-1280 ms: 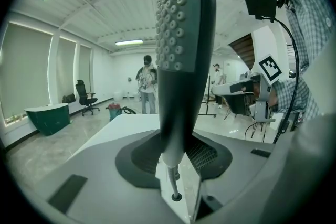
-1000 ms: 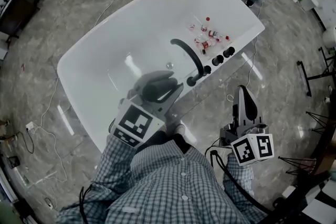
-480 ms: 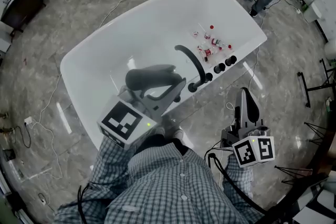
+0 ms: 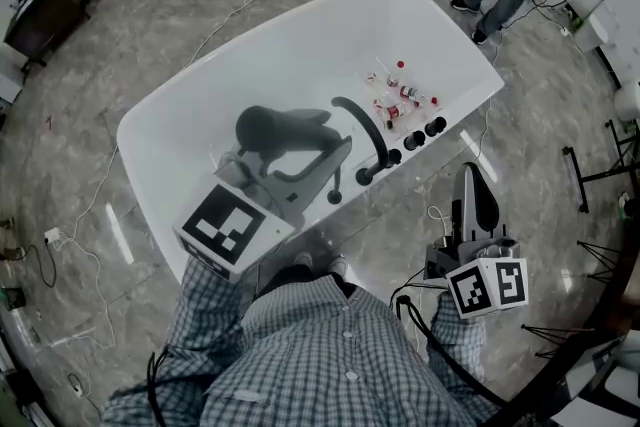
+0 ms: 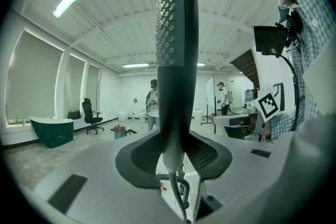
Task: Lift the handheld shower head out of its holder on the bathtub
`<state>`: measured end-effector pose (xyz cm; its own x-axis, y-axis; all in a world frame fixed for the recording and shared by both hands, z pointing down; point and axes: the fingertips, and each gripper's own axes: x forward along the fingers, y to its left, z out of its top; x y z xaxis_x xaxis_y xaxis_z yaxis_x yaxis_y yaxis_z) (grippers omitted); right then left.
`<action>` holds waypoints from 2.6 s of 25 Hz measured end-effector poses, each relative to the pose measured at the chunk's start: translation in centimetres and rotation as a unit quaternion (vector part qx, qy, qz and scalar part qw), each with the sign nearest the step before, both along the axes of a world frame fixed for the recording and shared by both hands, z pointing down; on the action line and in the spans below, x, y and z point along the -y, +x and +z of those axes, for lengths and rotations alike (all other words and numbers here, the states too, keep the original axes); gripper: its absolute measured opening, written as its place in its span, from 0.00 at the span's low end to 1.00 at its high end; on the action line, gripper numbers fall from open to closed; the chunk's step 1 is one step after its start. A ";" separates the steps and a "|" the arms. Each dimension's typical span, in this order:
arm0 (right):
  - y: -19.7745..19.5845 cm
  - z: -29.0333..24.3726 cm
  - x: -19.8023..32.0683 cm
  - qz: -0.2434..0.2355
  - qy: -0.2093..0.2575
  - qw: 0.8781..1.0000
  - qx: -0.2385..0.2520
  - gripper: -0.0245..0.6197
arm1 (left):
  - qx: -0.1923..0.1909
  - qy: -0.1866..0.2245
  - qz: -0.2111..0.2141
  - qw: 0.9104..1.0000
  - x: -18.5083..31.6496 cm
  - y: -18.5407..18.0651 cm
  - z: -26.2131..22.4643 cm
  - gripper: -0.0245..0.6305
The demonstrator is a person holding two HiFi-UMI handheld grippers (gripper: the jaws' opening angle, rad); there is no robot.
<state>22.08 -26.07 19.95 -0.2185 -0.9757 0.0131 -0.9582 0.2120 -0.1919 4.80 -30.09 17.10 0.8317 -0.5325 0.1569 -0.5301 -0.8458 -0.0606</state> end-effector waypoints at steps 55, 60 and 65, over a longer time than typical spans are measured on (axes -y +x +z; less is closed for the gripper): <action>2.6 -3.9 -0.2 0.023 0.053 0.997 -0.050 0.07 | -0.015 0.059 -0.021 0.998 0.3 -0.6 -6.3 0.26; 2.6 -4.0 -0.2 0.023 0.051 0.997 -0.053 0.07 | -0.013 0.058 -0.019 0.998 0.2 -0.5 -6.5 0.26; 2.6 -3.9 -0.3 0.024 0.049 0.997 -0.053 0.07 | -0.013 0.057 -0.018 0.998 0.2 -0.5 -6.4 0.26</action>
